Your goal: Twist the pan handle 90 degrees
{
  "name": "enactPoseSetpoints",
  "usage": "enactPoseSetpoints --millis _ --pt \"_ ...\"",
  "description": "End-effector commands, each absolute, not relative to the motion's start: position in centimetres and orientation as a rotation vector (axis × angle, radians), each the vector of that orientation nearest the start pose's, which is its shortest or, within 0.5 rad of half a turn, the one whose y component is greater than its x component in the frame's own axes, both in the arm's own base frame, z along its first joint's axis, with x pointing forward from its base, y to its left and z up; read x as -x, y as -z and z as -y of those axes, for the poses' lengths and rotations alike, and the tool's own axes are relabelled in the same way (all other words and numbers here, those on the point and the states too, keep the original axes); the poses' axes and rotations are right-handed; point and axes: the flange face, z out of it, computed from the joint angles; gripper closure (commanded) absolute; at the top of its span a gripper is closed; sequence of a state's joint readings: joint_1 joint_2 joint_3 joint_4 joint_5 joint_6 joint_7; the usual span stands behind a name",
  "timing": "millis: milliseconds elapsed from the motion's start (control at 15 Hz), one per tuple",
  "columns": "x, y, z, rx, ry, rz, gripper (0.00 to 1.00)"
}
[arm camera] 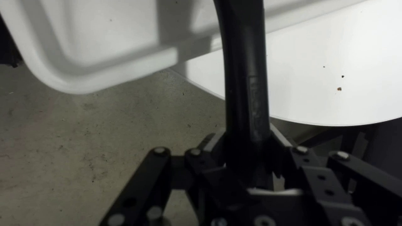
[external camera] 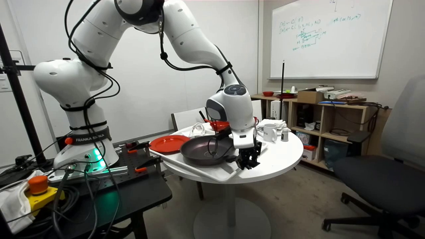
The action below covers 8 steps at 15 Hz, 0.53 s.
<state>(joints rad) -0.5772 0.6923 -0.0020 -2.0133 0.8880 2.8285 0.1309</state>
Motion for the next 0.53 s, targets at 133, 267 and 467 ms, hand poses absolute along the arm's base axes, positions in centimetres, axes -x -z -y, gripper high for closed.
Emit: enactPoseSetpoints --millis 133,267,467 --pt "-46.6 -10.8 35.5 2.016 0.263 -1.987 0.68" --pt "-46.6 -10.9 35.5 2.013 0.264 -1.987 0.68" --pt "-46.6 -10.9 35.5 2.012 0.264 -1.987 0.68"
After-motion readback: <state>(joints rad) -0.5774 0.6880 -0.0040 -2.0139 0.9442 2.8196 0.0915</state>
